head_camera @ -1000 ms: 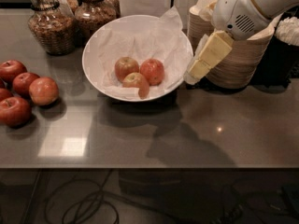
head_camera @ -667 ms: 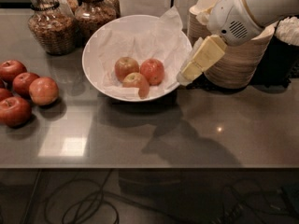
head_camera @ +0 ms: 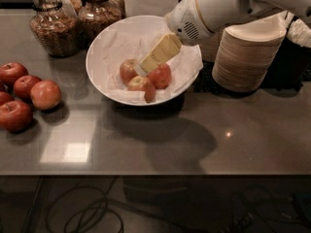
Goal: Pick apple from white bowl
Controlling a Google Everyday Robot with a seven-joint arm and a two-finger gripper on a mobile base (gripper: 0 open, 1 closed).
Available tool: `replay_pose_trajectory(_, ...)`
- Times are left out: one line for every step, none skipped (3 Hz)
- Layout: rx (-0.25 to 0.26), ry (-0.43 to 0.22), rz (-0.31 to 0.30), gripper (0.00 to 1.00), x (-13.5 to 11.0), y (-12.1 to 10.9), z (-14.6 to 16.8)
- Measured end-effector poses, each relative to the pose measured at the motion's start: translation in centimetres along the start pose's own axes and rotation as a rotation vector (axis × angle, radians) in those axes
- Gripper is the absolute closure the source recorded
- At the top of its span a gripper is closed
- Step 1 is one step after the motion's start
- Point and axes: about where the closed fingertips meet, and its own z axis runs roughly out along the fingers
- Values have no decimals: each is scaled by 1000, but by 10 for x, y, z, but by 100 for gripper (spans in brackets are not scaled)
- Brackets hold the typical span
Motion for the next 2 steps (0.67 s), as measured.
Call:
replay_pose_trajectory(-30, 6, -4, 0, -16, 0, 34)
replay_pose_trajectory(-50, 39, 11, 0, -13, 0, 63)
